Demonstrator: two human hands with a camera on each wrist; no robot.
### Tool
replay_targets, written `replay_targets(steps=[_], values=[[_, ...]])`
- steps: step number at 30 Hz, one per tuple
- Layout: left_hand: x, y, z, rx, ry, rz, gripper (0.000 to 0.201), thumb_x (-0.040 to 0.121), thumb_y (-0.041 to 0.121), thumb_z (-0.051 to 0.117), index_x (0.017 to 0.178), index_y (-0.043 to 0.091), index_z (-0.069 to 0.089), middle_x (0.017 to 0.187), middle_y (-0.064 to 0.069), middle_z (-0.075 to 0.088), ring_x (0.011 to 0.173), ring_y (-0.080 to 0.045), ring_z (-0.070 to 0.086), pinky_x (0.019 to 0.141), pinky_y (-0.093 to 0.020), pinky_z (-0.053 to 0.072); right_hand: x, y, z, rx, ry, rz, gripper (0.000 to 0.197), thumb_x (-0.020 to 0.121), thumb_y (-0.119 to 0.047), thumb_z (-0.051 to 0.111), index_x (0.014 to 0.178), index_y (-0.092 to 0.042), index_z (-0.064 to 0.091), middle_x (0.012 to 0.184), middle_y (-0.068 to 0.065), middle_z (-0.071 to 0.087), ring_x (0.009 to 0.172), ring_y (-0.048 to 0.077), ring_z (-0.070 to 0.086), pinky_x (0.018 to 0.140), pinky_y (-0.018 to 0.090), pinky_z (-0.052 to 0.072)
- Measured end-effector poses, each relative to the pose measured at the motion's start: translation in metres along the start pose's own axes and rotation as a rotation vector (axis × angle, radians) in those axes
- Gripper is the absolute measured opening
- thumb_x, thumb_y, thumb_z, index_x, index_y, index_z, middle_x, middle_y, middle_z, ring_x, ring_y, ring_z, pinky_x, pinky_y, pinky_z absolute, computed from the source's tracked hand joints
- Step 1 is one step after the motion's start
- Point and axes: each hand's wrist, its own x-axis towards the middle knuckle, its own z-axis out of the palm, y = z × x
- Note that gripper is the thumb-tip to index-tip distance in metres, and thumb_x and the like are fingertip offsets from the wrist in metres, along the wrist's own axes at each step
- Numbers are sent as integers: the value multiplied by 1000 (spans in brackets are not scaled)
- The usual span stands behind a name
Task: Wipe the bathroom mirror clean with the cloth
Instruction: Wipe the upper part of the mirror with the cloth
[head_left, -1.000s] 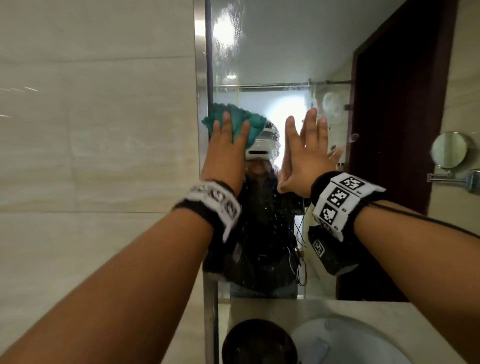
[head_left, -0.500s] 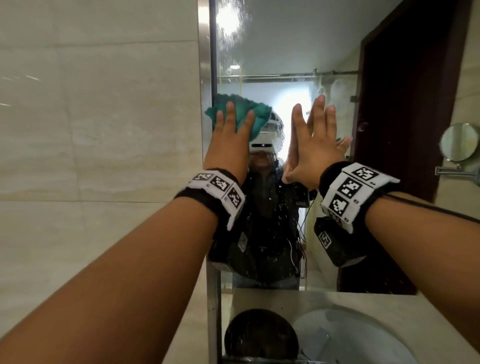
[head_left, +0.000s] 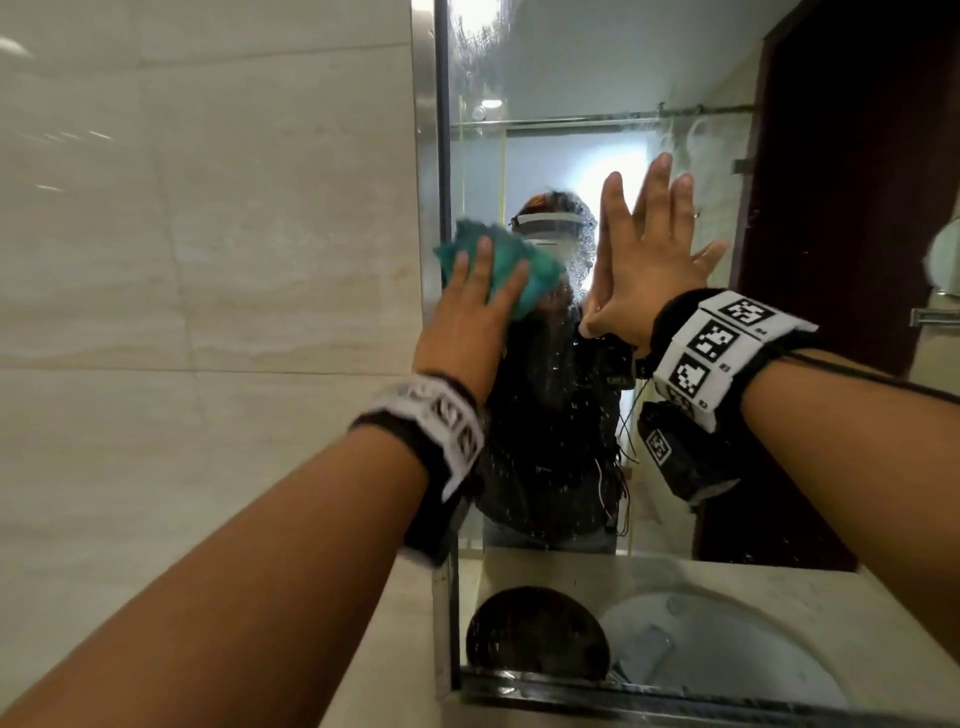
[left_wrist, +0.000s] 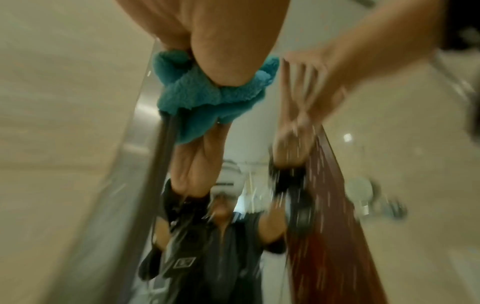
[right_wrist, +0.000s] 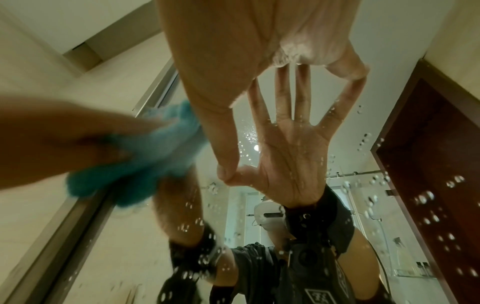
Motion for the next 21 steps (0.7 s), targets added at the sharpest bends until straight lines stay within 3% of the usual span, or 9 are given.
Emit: replay_targets(steps=[3, 6, 8, 11, 13, 17, 19, 21], values=[[35, 14, -22, -138, 122, -107, 79, 92, -4, 48, 150, 29, 5, 157, -9, -16, 144, -30, -11, 117, -39, 7, 1, 2, 0, 0, 2, -13, 142, 58, -35, 87, 143, -31, -26, 147, 6, -40, 137, 28, -31, 104, 71, 4], [27, 16, -1, -103, 190, -70, 79, 93, 0, 49, 150, 27, 3, 157, -9, -15, 144, -29, -13, 115, -36, -2, 4, 4, 3, -3, 6, -13, 141, 59, -36, 87, 143, -31, -26, 146, 5, -41, 137, 28, -32, 104, 72, 4], [0, 16, 25, -3, 135, 22, 80, 94, 5, 50, 150, 29, -1, 155, -7, -21, 143, -29, -14, 116, -39, -2, 5, 4, 3, 0, 7, -18, 137, 62, -36, 85, 143, -31, -27, 146, 6, -41, 136, 28, -32, 104, 72, 3], [-39, 24, 49, 112, -69, 91, 82, 94, 5, 47, 148, 29, -10, 146, -5, -35, 142, -31, -20, 118, -43, 0, 2, 2, 3, -3, 19, -20, 129, 69, -35, 80, 143, -30, -26, 147, 7, -39, 137, 29, -32, 104, 71, 3], [-40, 24, 47, 122, -105, 104, 81, 94, 4, 45, 149, 30, -8, 151, -6, -30, 142, -31, -18, 118, -43, 1, 2, 2, 3, -9, 20, -14, 129, 69, -35, 79, 144, -30, -26, 147, 7, -39, 137, 29, -31, 105, 71, 3], [9, 24, 3, 17, 1, 33, 73, 96, 5, 45, 150, 31, 3, 156, -7, -18, 144, -29, -11, 116, -41, 10, -6, 11, -6, 18, 27, -54, 128, 69, -36, 80, 145, -30, -23, 150, 5, -34, 141, 26, -24, 109, 64, 6], [44, 33, -24, -68, 69, -42, 75, 94, 2, 47, 150, 30, 6, 157, -10, -15, 144, -32, -10, 116, -40, 7, -12, 27, -9, 25, 100, -50, 126, 69, -32, 80, 146, -30, -20, 153, 6, -27, 143, 26, -16, 111, 57, 8], [68, 41, -35, -89, 132, -72, 76, 93, 1, 49, 150, 30, 8, 157, -11, -13, 143, -34, -9, 116, -40, 4, -18, 50, -9, -14, 139, 10, 129, 67, -36, 80, 144, -33, -24, 152, 7, -29, 142, 28, -19, 110, 59, 3]])
